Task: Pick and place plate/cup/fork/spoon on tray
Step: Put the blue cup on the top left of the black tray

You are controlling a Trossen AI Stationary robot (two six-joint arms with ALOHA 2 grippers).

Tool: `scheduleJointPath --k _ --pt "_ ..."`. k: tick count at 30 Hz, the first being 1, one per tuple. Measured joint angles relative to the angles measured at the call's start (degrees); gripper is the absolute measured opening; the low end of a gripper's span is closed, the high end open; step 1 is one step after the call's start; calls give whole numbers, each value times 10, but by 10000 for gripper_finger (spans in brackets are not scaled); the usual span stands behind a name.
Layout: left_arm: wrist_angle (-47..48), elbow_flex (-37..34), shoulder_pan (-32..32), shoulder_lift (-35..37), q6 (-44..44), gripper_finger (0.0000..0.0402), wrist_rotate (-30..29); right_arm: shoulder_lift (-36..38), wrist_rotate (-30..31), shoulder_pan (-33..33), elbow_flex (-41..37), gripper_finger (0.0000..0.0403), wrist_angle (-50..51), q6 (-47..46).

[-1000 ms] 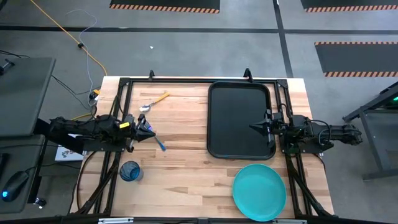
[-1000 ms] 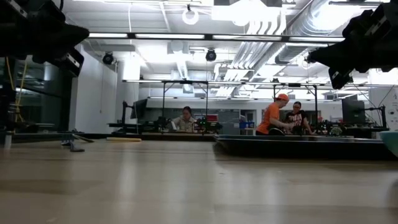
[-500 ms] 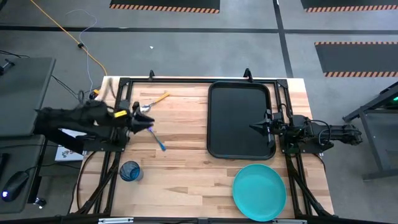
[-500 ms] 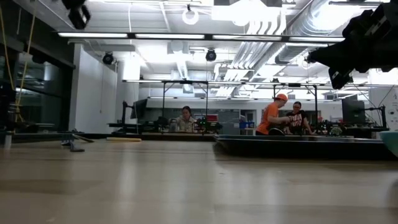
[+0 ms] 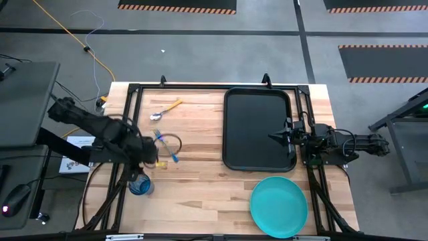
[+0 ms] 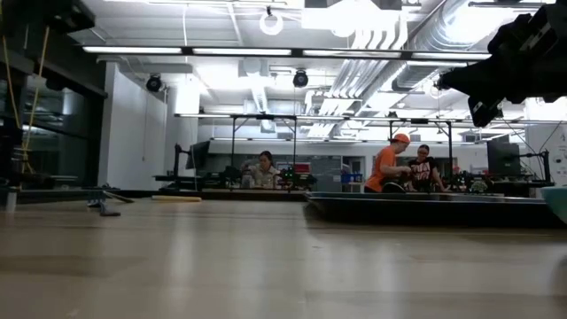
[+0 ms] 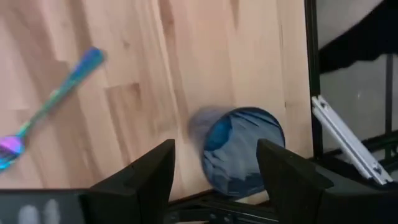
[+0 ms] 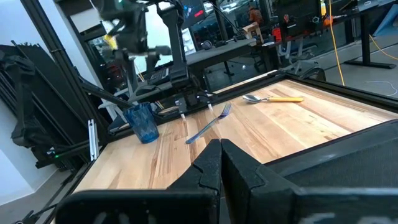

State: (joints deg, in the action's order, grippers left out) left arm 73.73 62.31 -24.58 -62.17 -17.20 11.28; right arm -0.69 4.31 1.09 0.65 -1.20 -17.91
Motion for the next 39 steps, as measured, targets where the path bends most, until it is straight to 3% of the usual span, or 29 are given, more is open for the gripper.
scheduleJointPath --k 7,19,29,33,37,39 --pt "1 -36 -84 -24 -60 218 -99 0 0 0 0 0 0 0" --pt "-79 -115 -159 -24 -156 218 -92 0 0 0 0 0 0 0" --pt "-128 -180 -165 -25 -172 214 -90 0 0 0 0 0 0 0" --pt "-135 -194 -163 -36 -182 162 -93 0 0 0 0 0 0 0" --pt "-134 -183 -151 -46 -173 45 -87 0 0 0 0 0 0 0" --pt "-133 -157 -125 -46 -161 14 -69 0 0 0 0 0 0 0"
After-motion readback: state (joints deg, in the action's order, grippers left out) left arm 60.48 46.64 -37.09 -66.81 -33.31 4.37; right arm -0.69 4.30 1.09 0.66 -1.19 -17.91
